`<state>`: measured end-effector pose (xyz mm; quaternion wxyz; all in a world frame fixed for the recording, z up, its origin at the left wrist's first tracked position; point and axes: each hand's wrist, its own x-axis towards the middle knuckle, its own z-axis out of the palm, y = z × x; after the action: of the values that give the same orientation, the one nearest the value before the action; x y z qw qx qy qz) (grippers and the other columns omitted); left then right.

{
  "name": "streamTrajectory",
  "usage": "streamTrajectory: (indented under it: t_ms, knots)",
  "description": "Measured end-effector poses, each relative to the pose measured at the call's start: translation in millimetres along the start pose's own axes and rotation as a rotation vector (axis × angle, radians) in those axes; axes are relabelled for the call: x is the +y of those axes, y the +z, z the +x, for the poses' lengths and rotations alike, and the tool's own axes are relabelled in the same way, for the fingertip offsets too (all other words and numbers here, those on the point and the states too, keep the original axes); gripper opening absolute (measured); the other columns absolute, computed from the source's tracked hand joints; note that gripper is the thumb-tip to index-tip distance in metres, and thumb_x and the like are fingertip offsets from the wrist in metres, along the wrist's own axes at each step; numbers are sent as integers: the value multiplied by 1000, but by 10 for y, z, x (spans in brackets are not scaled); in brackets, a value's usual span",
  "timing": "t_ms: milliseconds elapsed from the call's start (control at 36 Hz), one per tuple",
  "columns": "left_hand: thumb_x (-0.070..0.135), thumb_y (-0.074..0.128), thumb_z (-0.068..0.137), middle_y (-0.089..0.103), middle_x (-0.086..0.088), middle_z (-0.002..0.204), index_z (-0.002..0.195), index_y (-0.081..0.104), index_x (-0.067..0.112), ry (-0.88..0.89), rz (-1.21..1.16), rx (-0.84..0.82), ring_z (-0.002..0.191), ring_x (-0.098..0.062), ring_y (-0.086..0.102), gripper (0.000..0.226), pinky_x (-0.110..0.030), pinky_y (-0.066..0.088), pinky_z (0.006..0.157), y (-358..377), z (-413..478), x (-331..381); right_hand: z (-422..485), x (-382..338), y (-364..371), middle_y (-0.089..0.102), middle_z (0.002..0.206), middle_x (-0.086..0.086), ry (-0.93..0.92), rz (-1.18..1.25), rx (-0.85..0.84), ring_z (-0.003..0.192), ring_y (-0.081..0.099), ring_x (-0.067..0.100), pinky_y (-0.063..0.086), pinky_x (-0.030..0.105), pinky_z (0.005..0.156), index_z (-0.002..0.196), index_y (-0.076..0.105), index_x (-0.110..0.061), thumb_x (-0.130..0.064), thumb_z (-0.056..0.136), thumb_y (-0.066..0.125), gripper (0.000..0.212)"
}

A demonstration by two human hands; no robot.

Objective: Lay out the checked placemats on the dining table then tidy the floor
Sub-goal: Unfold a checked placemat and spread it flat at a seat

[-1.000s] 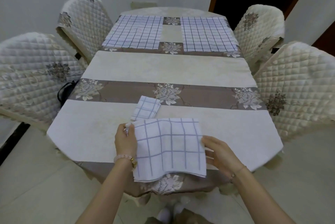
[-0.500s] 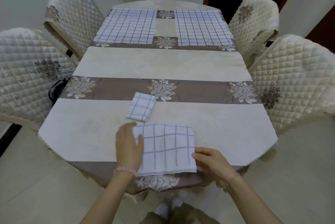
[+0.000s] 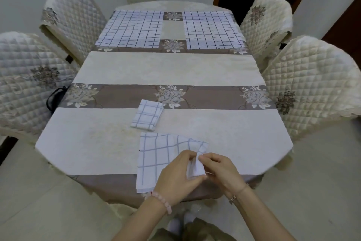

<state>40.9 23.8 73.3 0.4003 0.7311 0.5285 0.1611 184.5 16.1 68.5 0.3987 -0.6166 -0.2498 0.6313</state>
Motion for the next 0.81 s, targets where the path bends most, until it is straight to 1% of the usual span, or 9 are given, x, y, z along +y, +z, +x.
streamTrajectory:
  t_ms: [167,278,389,472,556,611,694,750,806]
  knots:
    - [39,54,90,58,23,111,118,50,39,27,-141,103,101,7,54,29,-12,47,88,3,-12,21,-88,-58,-64,72,104,13,-2,157,-100,93,70,21,57,26,74,109,67,-5,-5,87,61,24]
    - [29,53,92,60,16,113,119,54,34,51,-200,150,102,1,57,28,-12,48,86,1,24,27,-164,-102,-60,74,95,8,-38,204,-190,90,71,18,57,25,73,106,68,-15,5,85,58,31]
    - [22,53,92,60,13,112,119,55,34,65,-236,155,103,-1,58,30,-13,50,87,-3,40,58,-193,-121,-42,74,91,9,-90,170,-207,89,71,18,56,23,74,109,68,-17,9,84,57,37]
    - [20,53,93,61,15,112,125,56,31,81,-229,144,102,3,58,35,-6,46,84,-19,28,74,-205,-131,-20,74,93,11,-116,195,-192,88,71,19,56,24,75,108,67,-16,3,79,65,35]
    - [20,54,92,64,16,112,128,56,28,89,-231,147,102,1,61,37,-9,48,89,-27,4,69,-194,-111,-19,72,97,17,-126,190,-162,89,70,20,56,24,74,110,66,-15,-9,66,76,45]
    - [19,57,91,68,16,103,122,62,25,71,-260,174,98,0,64,32,-10,49,87,-31,-4,65,-174,-95,-26,73,96,17,-138,153,-123,86,71,20,56,23,72,110,65,-14,-1,75,72,37]
    - [13,62,88,68,18,86,100,69,25,51,-303,220,86,5,65,19,-5,47,75,-42,6,49,-137,-78,-30,74,93,14,-138,117,-67,83,71,18,56,23,70,108,65,-9,3,80,67,31]
    - [10,63,87,68,17,82,85,64,31,63,-299,250,81,6,63,21,-4,44,71,-66,17,34,-99,-53,-60,73,94,13,-127,99,-50,85,69,19,56,25,72,105,67,-7,3,82,64,26]
    - [10,62,87,67,19,83,81,60,38,68,-291,290,83,6,62,28,-4,44,70,-111,27,17,-87,-67,-91,73,97,12,-134,66,-41,87,69,18,56,25,75,103,69,-5,2,83,62,22]
